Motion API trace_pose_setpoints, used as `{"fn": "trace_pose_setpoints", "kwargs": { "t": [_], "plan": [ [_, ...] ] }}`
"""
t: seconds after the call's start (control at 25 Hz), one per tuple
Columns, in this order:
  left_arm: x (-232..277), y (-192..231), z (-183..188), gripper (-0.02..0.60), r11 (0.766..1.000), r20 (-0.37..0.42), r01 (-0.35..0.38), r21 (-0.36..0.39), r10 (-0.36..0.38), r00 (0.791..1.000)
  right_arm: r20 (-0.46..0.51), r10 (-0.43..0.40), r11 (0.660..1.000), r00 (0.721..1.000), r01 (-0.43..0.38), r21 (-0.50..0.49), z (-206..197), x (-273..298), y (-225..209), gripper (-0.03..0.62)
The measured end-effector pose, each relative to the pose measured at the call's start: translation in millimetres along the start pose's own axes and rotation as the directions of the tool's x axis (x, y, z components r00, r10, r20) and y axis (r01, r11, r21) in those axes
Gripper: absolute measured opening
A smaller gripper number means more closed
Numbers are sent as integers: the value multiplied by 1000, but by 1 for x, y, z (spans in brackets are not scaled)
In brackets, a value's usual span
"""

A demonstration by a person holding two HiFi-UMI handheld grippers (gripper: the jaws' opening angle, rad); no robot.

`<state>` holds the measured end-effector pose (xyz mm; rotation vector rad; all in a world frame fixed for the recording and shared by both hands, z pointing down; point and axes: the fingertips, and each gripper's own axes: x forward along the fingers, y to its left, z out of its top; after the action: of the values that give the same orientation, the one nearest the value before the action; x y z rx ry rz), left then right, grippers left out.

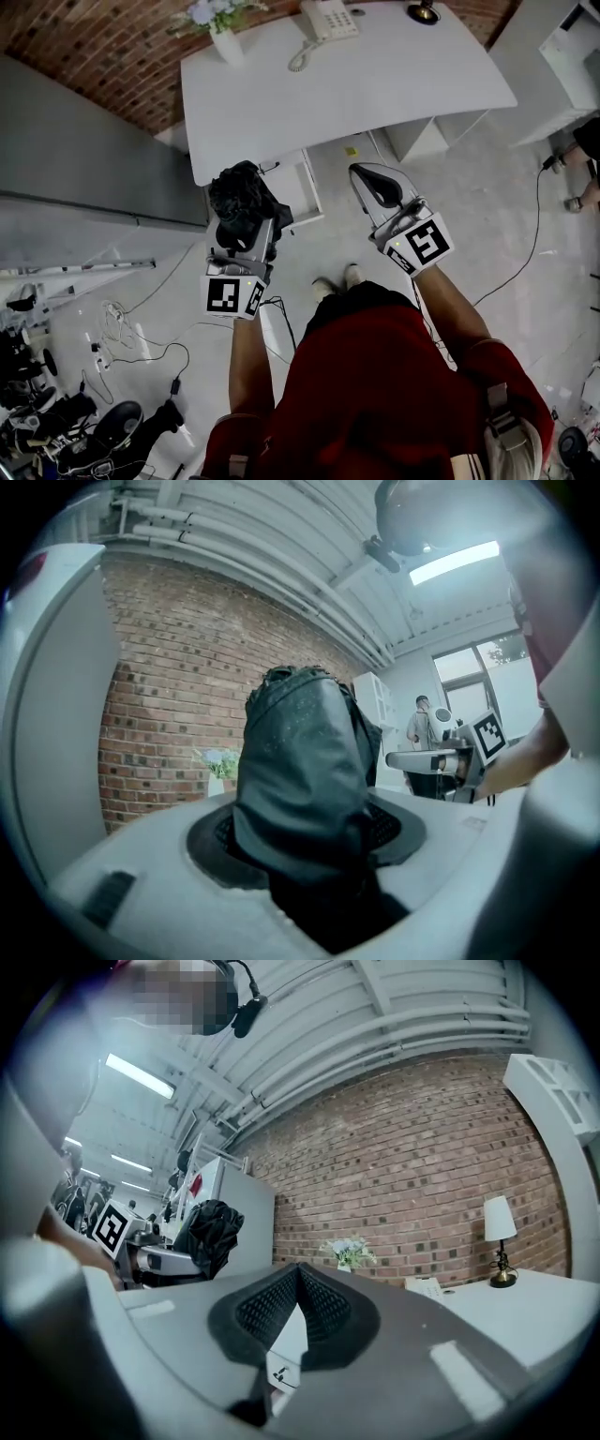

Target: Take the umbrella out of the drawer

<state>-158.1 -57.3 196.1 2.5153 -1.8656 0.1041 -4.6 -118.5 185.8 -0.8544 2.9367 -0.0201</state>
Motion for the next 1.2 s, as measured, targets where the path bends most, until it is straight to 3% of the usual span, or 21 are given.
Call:
{"fn": "trace_pose_setpoints", "kwargs": {
  "t": [0.64, 1.2],
  "plan": [
    [-50, 11, 45, 249, 998, 98, -60, 13, 58, 993, 54, 9, 1000, 998, -8, -28, 36, -14, 34, 12],
    [-59, 20, 43, 249, 998, 103, -68, 6, 67, 992, 35, -4, 999, 999, 6, -33, 32, -14, 41, 12]
  ]
}}
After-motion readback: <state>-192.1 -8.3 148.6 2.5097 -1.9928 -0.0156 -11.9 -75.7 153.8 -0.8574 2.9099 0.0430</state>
